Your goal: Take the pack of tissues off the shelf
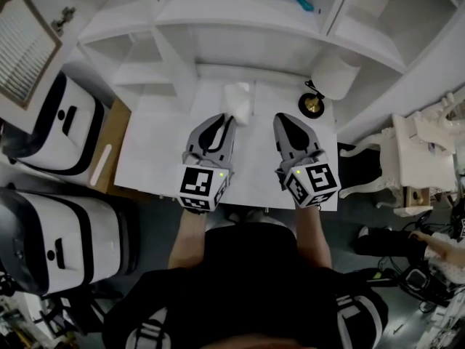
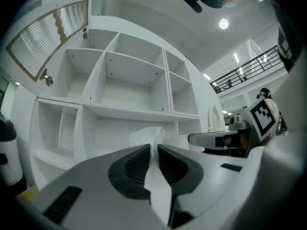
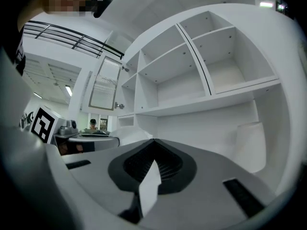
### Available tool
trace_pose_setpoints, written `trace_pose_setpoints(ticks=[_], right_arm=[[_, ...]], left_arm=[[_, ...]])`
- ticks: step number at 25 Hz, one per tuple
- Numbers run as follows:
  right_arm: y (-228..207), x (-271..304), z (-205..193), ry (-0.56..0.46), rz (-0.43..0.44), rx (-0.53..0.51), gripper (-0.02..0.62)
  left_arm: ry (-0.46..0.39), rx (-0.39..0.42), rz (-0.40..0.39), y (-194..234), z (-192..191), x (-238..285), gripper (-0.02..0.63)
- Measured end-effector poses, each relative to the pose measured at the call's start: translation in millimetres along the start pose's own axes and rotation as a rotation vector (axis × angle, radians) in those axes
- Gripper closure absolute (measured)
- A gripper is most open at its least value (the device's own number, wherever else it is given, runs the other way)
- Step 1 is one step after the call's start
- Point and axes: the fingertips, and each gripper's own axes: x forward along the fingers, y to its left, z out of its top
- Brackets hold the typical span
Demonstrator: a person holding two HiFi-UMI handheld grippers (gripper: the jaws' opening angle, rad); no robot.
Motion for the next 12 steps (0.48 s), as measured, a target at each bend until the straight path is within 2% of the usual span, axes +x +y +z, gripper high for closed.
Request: trace_pose_setpoints(ticks=[6, 12], right_arm=[[5.8, 1.9, -5.3, 0.011, 0.001, 0.003, 0.577], [13.9, 6.3, -6.2, 0.010, 0.012, -0.005, 0.577]], left_arm=[[0.004, -0.040, 0.023, 8.8, -11.0, -9.6, 0.554], [0.000, -0.047, 0.034, 15.5, -14.6, -15.5, 0.554]])
